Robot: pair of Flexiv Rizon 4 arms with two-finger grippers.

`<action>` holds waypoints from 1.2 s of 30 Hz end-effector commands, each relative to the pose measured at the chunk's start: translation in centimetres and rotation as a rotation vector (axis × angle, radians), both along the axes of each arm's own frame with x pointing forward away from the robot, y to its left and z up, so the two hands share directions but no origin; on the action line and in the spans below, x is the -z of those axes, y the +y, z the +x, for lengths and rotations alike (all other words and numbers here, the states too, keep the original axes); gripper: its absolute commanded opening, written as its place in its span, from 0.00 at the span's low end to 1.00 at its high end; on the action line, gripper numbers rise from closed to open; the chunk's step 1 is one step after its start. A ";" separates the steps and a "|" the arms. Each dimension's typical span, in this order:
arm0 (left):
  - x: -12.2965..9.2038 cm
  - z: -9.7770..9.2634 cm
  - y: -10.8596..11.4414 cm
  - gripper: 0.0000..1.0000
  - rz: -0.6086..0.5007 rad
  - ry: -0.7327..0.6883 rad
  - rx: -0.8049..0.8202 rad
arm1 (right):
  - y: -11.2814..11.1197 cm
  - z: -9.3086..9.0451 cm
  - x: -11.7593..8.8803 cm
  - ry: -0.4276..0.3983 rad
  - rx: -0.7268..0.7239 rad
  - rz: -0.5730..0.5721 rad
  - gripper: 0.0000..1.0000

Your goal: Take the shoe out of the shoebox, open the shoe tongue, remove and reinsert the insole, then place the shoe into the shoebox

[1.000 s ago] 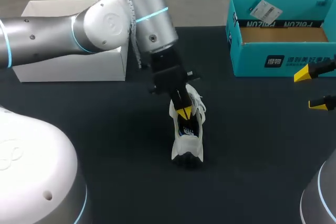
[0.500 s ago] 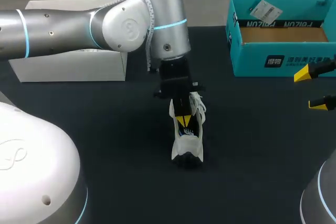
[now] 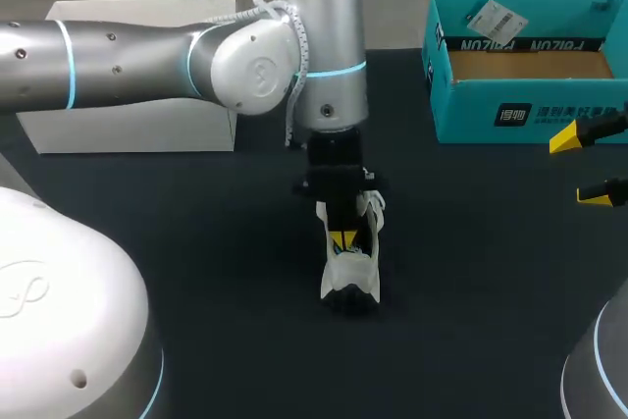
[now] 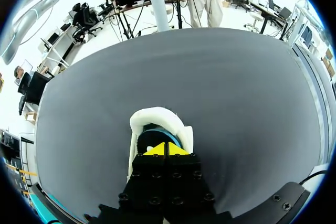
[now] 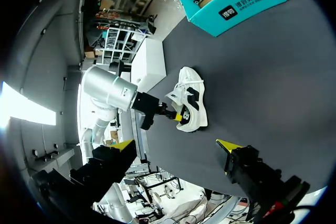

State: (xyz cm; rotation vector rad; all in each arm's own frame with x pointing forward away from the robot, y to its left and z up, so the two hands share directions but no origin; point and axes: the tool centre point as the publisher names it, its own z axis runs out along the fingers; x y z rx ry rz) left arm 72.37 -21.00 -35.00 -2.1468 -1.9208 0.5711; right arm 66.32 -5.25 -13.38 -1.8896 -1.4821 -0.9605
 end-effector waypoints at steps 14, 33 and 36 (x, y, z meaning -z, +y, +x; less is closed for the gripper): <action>2.5 -1.3 0.1 0.00 -0.018 -0.049 -0.042 | 0.0 -0.2 0.1 -0.001 0.003 -0.002 1.00; 3.1 0.3 0.0 0.00 0.014 -0.227 -0.015 | 0.0 -0.2 0.1 -0.001 0.003 -0.002 1.00; 3.9 0.2 -0.2 0.00 0.038 -0.226 -0.015 | 0.0 -0.2 0.1 -0.001 0.003 -0.002 1.00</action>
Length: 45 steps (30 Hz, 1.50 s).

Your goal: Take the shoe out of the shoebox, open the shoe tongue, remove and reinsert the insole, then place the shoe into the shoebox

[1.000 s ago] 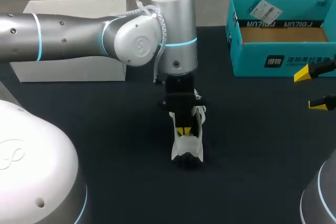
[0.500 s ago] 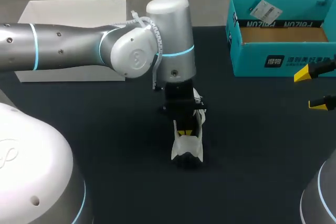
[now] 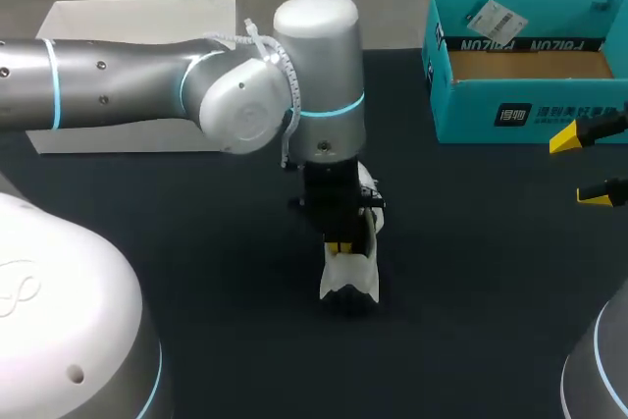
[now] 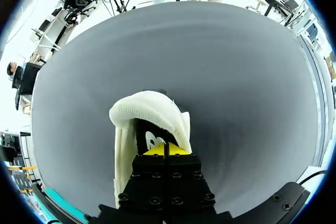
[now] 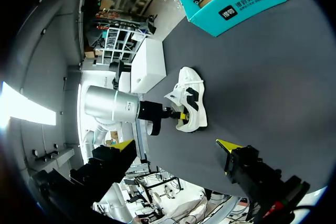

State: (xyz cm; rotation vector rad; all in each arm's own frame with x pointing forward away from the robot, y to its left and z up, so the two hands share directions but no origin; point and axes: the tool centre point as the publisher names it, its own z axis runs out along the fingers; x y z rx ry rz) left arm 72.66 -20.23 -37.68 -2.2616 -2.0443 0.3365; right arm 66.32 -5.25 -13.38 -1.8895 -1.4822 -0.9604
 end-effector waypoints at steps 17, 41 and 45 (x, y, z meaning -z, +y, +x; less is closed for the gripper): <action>4.1 0.4 -1.7 0.00 0.009 -0.033 -0.012 | 0.0 -0.2 0.1 -0.001 0.003 -0.002 1.00; 1.9 -0.6 -2.0 0.00 -0.068 -0.021 0.015 | 0.0 -0.2 0.1 -0.001 0.003 -0.002 1.00; 3.0 -0.6 -2.1 0.00 -0.057 -0.041 0.026 | 0.0 -0.2 0.1 -0.001 0.003 -0.002 1.00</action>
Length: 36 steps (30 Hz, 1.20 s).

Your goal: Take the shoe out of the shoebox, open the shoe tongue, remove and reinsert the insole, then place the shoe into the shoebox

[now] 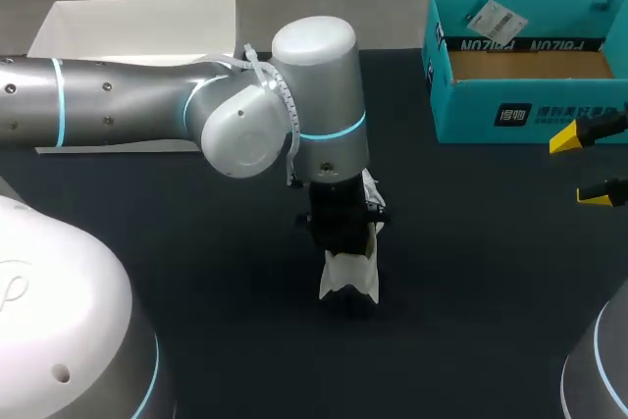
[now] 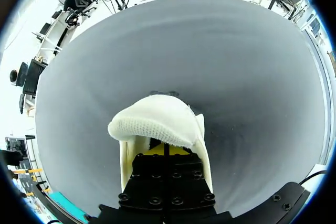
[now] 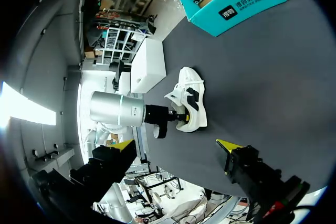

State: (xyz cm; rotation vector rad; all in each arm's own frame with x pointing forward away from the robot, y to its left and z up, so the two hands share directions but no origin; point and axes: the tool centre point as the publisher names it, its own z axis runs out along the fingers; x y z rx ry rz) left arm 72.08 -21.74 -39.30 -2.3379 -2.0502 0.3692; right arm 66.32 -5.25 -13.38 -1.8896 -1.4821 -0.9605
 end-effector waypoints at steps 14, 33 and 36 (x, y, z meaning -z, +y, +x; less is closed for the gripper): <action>-2.2 2.2 0.2 0.00 0.000 -0.136 -0.063 | 0.0 -0.2 0.1 -0.001 0.003 -0.002 1.00; 1.6 3.9 0.1 0.00 0.032 -0.261 -0.069 | 0.0 -0.2 0.1 -0.001 0.003 -0.002 1.00; 0.9 4.1 0.3 0.00 0.026 -0.290 -0.084 | 0.0 -0.2 0.1 -0.001 0.003 -0.002 1.00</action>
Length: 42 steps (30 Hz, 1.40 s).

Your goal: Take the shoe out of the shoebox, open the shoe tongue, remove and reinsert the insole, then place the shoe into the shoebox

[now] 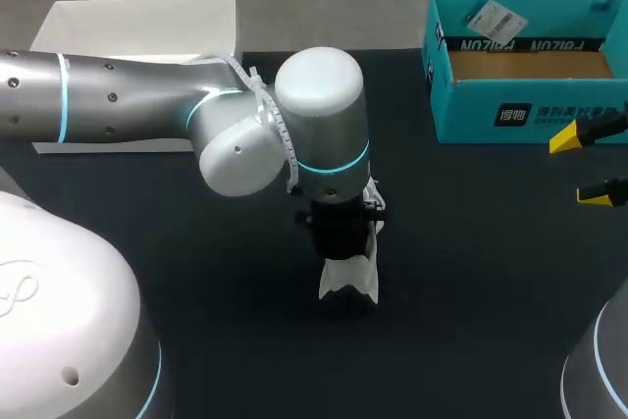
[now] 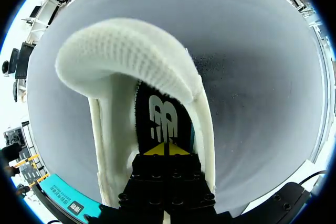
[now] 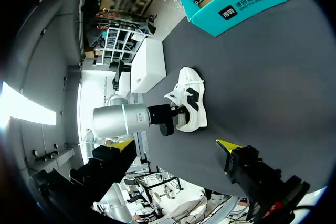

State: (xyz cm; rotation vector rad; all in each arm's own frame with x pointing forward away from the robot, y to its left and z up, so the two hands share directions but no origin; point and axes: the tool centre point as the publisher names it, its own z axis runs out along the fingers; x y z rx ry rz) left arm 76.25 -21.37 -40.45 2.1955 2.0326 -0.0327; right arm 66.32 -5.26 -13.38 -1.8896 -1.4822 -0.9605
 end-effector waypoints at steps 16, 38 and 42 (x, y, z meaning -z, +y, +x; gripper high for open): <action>-5.7 1.8 -0.2 0.04 -0.047 -0.140 -0.056 | 0.0 -0.2 0.1 -0.001 0.003 -0.002 1.00; -7.2 1.7 0.2 1.00 -0.051 -0.142 -0.062 | 0.0 -0.2 0.1 -0.001 0.003 -0.002 1.00; -7.5 2.3 0.3 1.00 -0.049 -0.152 -0.066 | 0.0 -0.2 0.1 -0.001 0.003 -0.002 1.00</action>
